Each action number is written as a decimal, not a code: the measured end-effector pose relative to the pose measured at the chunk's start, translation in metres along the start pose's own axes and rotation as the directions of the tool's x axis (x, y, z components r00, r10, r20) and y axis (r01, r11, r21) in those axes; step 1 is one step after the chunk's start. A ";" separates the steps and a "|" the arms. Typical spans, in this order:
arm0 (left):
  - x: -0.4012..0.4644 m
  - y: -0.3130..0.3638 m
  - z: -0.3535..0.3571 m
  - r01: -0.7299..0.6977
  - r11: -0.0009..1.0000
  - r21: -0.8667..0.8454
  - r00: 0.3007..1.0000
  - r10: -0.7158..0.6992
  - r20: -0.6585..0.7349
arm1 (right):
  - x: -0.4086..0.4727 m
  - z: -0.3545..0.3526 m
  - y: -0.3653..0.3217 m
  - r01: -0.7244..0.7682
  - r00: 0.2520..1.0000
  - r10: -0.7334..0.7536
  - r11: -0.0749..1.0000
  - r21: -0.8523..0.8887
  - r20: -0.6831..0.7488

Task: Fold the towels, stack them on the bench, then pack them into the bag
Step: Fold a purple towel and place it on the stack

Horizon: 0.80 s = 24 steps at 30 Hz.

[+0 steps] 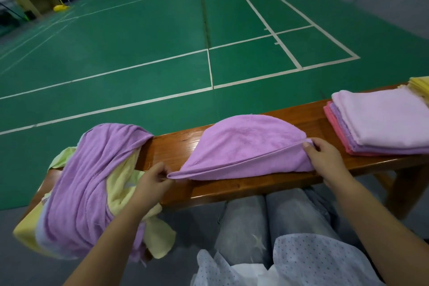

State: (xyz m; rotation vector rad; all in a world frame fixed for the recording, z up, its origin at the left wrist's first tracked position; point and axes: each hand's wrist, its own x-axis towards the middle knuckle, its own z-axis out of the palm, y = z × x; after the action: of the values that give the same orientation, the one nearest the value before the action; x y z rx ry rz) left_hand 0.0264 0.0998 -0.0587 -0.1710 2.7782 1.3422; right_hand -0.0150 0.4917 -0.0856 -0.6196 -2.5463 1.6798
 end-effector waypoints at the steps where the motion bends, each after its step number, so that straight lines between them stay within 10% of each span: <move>1: 0.003 0.009 -0.005 0.011 0.998 -0.057 1.000 -0.012 -0.010 | 0.003 -0.002 -0.011 0.013 1.000 -0.013 1.000 -0.015 -0.004; 9: 0.056 0.120 -0.083 -0.263 0.816 -0.515 0.951 0.131 -0.279 | 0.031 -0.047 -0.169 0.448 0.891 -0.436 0.891 0.078 -0.129; 14: 0.064 0.193 -0.141 -0.493 0.795 -0.354 0.829 0.305 -0.469 | 0.022 -0.088 -0.257 0.640 0.768 -0.590 0.723 0.260 -0.247; 21: 0.071 0.205 -0.148 -0.432 0.882 -0.186 0.859 0.340 -0.382 | 0.029 -0.090 -0.256 0.571 0.821 -0.536 0.777 0.264 -0.198; 24: 0.067 0.201 -0.147 -0.447 0.796 -0.409 0.879 0.306 -0.365 | 0.019 -0.099 -0.253 0.555 0.830 -0.526 0.747 0.366 -0.185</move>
State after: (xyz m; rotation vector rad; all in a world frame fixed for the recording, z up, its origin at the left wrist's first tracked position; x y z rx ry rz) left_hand -0.0644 0.1035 0.1828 0.2214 2.7180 2.2777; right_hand -0.0875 0.4998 0.1766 0.0955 -1.9421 1.8117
